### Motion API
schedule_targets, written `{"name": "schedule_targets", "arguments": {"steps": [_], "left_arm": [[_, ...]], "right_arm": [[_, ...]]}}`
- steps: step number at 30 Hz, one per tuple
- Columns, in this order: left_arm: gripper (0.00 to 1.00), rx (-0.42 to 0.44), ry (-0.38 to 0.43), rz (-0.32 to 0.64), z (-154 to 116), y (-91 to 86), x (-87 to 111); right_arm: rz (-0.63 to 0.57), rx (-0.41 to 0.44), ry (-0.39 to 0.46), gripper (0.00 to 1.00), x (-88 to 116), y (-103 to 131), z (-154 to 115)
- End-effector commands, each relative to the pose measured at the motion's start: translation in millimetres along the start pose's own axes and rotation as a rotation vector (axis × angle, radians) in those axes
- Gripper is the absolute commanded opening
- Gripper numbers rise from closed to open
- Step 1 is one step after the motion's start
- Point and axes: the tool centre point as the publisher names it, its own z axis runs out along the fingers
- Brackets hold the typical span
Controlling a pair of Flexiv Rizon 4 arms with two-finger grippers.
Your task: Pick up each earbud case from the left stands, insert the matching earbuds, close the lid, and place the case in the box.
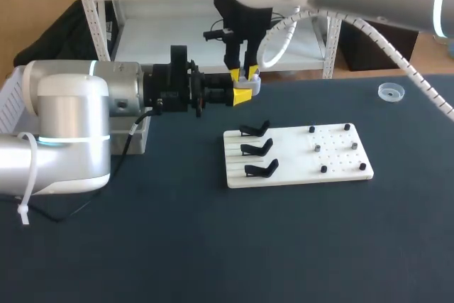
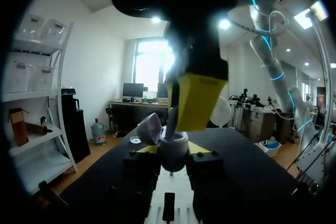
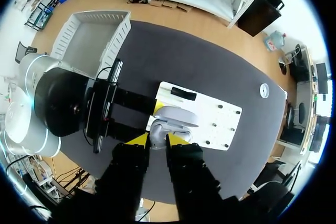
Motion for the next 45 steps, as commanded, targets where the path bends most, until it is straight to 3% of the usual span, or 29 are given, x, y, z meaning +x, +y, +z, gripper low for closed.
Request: {"name": "schedule_targets", "arguments": {"steps": [1, 9, 12, 24, 45], "left_arm": [[0.0, 0.002, -0.001, 0.0, 0.5, 1.6, -0.2], [0.0, 0.002, -0.001, 0.0, 0.5, 1.6, -0.2], [0.0, 0.002, -0.001, 0.0, 0.5, 1.6, -0.2], [0.0, 0.002, -0.001, 0.0, 0.5, 1.6, -0.2], [0.0, 0.002, -0.001, 0.0, 0.5, 1.6, -0.2]], "right_arm": [[-0.005, 0.007, 0.01, 0.0, -4.5, 1.4, 1.9], [-0.01, 0.011, 0.01, 0.0, -4.3, 1.5, 3.5], [-0.01, 0.011, 0.01, 0.18, -3.3, 1.7, 3.5], [-0.006, 0.013, 0.01, 0.31, -2.9, 1.9, 4.0], [0.002, 0.019, -0.002, 0.31, -6.6, -1.8, -0.2]]}}
